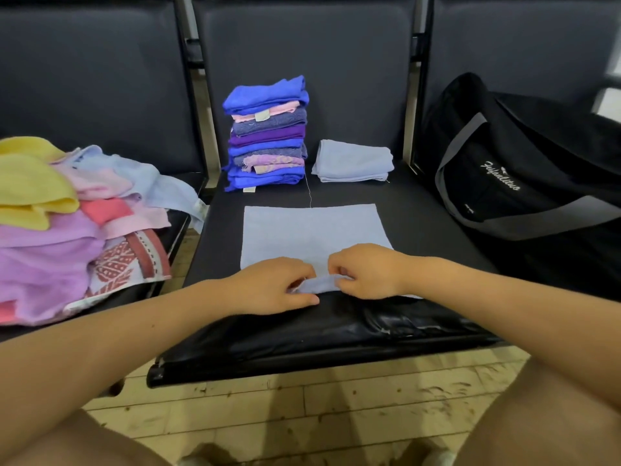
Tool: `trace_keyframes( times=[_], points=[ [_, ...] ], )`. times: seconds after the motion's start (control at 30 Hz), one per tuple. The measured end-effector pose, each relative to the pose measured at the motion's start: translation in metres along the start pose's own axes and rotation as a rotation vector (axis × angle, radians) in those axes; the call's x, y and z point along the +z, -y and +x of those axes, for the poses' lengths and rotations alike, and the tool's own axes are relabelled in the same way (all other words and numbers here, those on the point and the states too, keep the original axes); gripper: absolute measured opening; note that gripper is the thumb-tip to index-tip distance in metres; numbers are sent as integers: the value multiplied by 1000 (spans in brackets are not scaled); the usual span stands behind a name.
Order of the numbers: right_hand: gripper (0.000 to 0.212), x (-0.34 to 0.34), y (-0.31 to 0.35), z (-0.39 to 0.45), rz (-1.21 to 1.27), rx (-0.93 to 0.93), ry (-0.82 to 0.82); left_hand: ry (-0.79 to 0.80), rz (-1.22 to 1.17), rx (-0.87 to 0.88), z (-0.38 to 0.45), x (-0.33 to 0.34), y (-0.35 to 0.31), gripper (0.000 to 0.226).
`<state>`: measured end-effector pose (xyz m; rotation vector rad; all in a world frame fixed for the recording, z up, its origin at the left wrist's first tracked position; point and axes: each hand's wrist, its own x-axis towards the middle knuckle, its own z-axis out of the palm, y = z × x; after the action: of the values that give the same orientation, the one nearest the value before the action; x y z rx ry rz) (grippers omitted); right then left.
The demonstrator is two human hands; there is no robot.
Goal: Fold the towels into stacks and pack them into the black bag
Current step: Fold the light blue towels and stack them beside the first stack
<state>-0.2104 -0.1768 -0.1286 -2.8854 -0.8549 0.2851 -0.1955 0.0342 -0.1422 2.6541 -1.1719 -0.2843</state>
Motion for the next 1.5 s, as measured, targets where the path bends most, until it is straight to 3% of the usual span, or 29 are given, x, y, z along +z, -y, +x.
trace_keyframes(
  times=[0.1,0.27,0.43,0.53,0.7,0.9,1.03,1.2,1.33,1.5],
  points=[
    [3,-1,-7,0,60,60,-8,-31,61,-27,0,0,12,18],
    [14,-6,-18,0,10,156,25,-184,27,-162,-1,-9,24,18],
    [10,-17,-37,0,61,241,-166,-389,-45,-286,-5,-26,30,26],
    [18,-23,-49,-3,117,311,-227,-488,-53,-345,-9,-35,32,22],
    [25,-25,-56,-14,382,344,-320,-571,-234,-479,-19,-44,41,23],
    [43,-27,-59,-31,897,407,-396,-534,-559,-448,-35,-44,39,29],
    [34,-23,-58,-34,1127,437,-328,-514,-799,-460,-41,-40,35,22],
    [25,-17,-58,-30,1017,454,-260,-486,-616,-488,-38,-34,40,22],
    [25,-12,-61,-16,797,483,-305,-422,-265,-457,-31,-30,55,23],
    [31,-10,-68,16,596,507,-427,-421,-95,-543,-6,-28,71,25]
  ],
)
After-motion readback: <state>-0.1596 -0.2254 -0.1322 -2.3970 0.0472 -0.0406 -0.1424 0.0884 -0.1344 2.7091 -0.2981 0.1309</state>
